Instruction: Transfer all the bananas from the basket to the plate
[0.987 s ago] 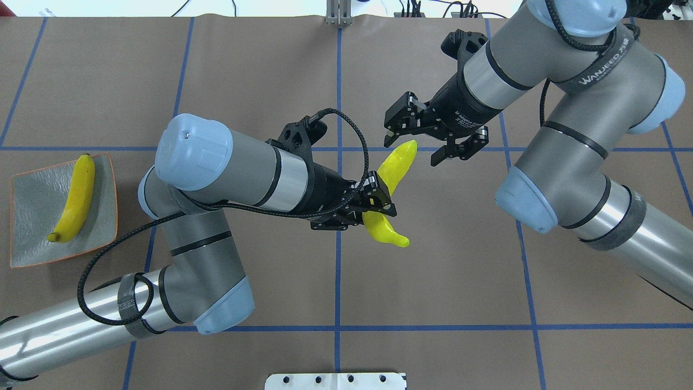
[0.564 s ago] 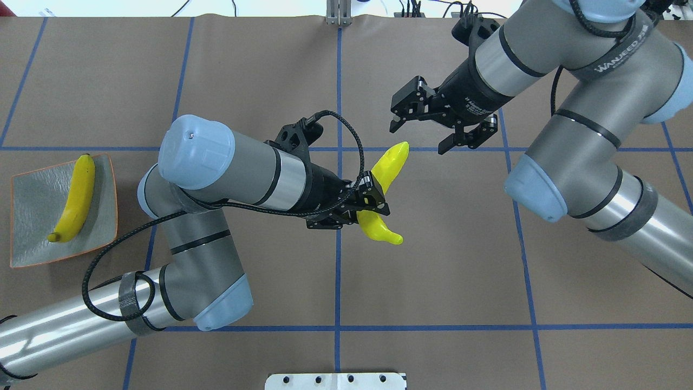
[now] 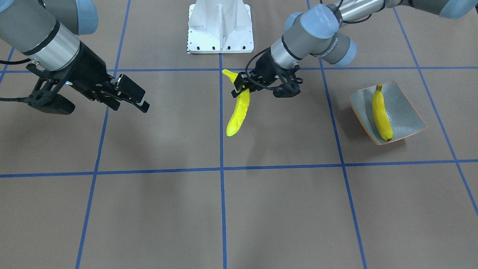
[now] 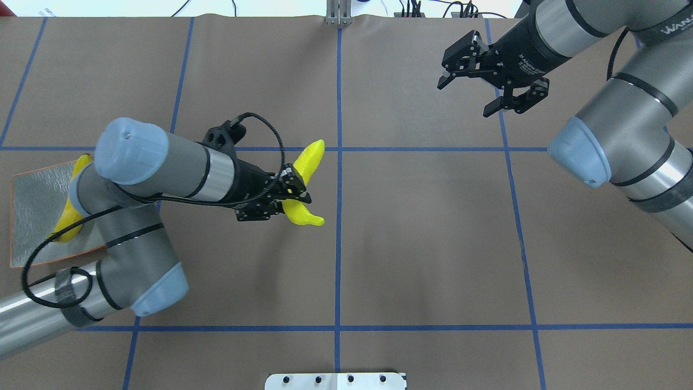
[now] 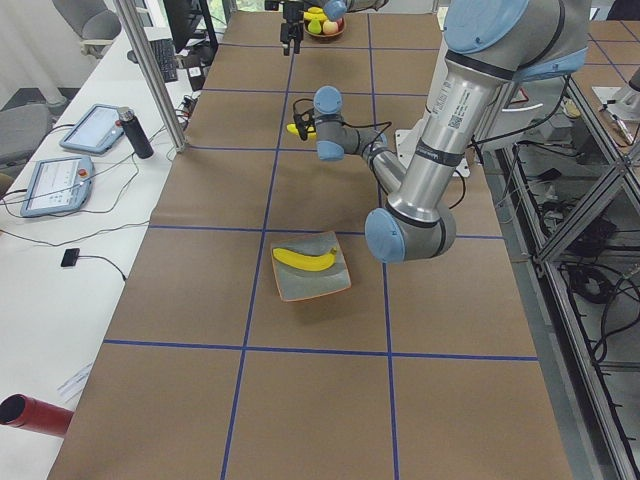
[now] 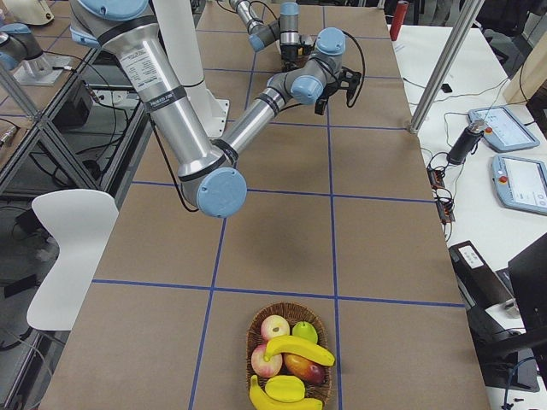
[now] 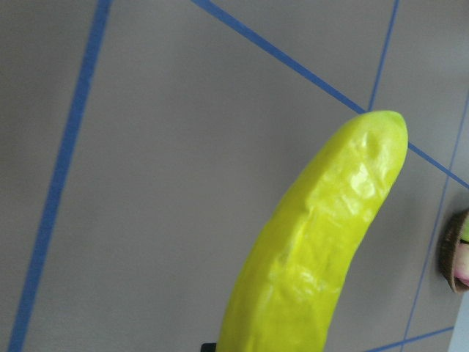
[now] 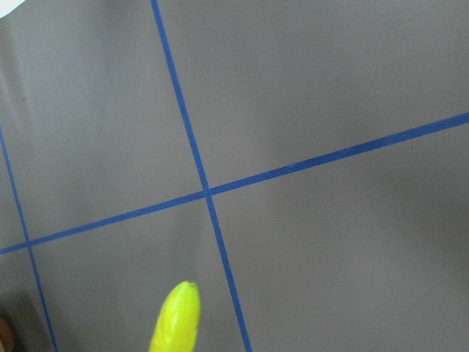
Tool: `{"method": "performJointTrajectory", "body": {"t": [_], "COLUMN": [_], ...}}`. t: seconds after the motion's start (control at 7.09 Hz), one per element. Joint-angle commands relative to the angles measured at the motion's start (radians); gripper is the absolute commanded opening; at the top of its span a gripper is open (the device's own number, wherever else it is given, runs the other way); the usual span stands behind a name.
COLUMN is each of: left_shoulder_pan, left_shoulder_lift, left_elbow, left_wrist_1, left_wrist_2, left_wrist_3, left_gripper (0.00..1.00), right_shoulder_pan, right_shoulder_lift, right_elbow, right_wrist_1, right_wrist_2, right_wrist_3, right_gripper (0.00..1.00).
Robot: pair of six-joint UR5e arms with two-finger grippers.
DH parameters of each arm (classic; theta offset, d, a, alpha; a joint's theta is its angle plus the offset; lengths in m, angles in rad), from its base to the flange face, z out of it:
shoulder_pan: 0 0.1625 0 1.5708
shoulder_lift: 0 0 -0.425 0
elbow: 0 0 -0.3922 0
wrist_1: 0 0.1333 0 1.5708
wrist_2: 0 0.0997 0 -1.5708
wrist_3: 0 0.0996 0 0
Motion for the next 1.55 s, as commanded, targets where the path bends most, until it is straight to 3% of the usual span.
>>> {"method": "performJointTrajectory", "body": {"t": [0.0,0.28,0.56,0.7,0.85,1.13,1.41], "left_shoulder_pan": [-0.091,-0.198,-0.367,-0.422,-0.467,-0.495,-0.503], "left_shoulder_lift": [0.199,0.354,0.421,0.486,0.544,0.546,0.54], "left_elbow": [-0.102,-0.161,-0.15,-0.149,-0.106,0.0,0.041], "left_wrist_1": [0.002,-0.003,-0.023,-0.037,-0.057,-0.058,-0.057], "left_wrist_2": [0.001,-0.047,-0.297,-0.334,-0.339,-0.336,-0.336], "left_wrist_3": [-0.002,0.02,0.235,0.318,0.433,0.443,0.417], "left_gripper": [0.0,0.0,0.0,0.0,0.0,0.0,0.0], "right_shoulder_pan": [0.018,0.018,0.018,0.019,0.019,0.024,0.025], "right_shoulder_lift": [-0.015,-0.018,-0.044,-0.062,-0.082,-0.094,-0.099], "right_elbow": [-0.006,-0.009,-0.017,-0.017,-0.017,-0.017,-0.017], "right_wrist_1": [-0.001,-0.001,-0.001,0.0,-0.001,-0.001,-0.001], "right_wrist_2": [-0.056,-0.082,-0.099,-0.106,-0.117,-0.119,-0.119], "right_wrist_3": [-0.008,-0.009,-0.069,-0.103,-0.142,-0.16,-0.16], "right_gripper": [1.0,1.0,1.0,1.0,1.0,1.0,1.0]}}
